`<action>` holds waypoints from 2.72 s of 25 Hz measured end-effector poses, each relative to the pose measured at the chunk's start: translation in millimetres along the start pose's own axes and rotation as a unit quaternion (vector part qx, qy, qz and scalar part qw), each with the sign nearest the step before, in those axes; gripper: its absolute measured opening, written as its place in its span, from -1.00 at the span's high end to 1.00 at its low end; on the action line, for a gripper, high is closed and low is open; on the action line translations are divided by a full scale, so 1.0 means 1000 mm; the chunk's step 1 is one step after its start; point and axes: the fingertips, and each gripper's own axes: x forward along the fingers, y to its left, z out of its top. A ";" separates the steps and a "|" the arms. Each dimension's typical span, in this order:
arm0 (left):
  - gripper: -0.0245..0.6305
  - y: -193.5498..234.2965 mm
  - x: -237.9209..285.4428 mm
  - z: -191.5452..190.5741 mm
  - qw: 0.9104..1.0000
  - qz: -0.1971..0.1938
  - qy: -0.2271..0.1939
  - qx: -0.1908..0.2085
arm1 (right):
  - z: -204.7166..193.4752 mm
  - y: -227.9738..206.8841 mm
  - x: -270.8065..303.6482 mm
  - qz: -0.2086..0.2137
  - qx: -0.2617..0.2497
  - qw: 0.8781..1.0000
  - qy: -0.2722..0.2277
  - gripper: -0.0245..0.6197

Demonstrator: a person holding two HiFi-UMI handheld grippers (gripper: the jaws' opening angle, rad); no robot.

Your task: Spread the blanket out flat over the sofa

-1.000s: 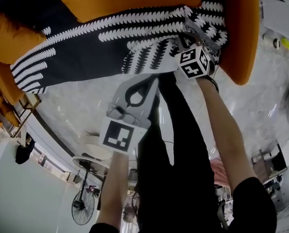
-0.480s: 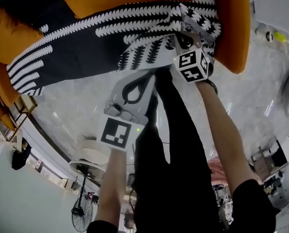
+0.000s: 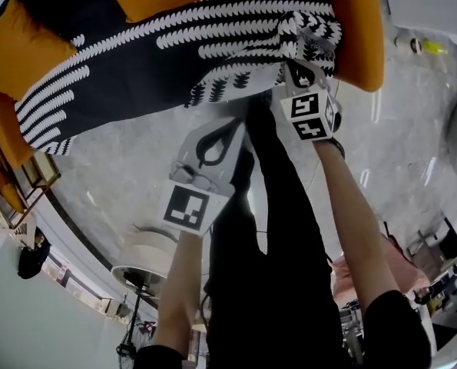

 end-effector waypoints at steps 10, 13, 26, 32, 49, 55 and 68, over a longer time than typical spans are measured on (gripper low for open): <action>0.91 -0.037 -0.047 -0.020 0.999 -0.038 0.010 0.032 | -0.049 0.025 -0.067 -0.047 0.059 0.997 -0.001 0.86; 0.91 -0.049 -0.049 -0.031 0.998 -0.049 0.020 0.045 | -0.063 0.030 -0.083 -0.052 0.072 0.996 -0.001 0.87; 0.91 -0.132 -0.034 -0.044 0.987 -0.137 0.037 0.073 | -0.149 0.030 -0.158 -0.073 0.100 0.991 0.041 0.87; 0.91 -0.146 -0.009 -0.051 0.986 -0.139 0.048 0.075 | -0.194 0.028 -0.157 -0.057 0.127 0.989 0.054 0.87; 0.91 -0.215 0.075 -0.081 0.996 -0.068 0.062 0.013 | -0.301 0.007 -0.143 0.059 0.095 0.990 0.083 0.87; 0.91 -0.203 0.094 -0.101 0.998 -0.014 0.062 -0.012 | -0.325 0.013 -0.116 0.116 0.081 0.984 0.104 0.87; 0.91 -0.196 0.118 -0.156 0.998 -0.008 0.070 0.001 | -0.378 0.022 -0.074 0.138 0.102 0.977 0.123 0.88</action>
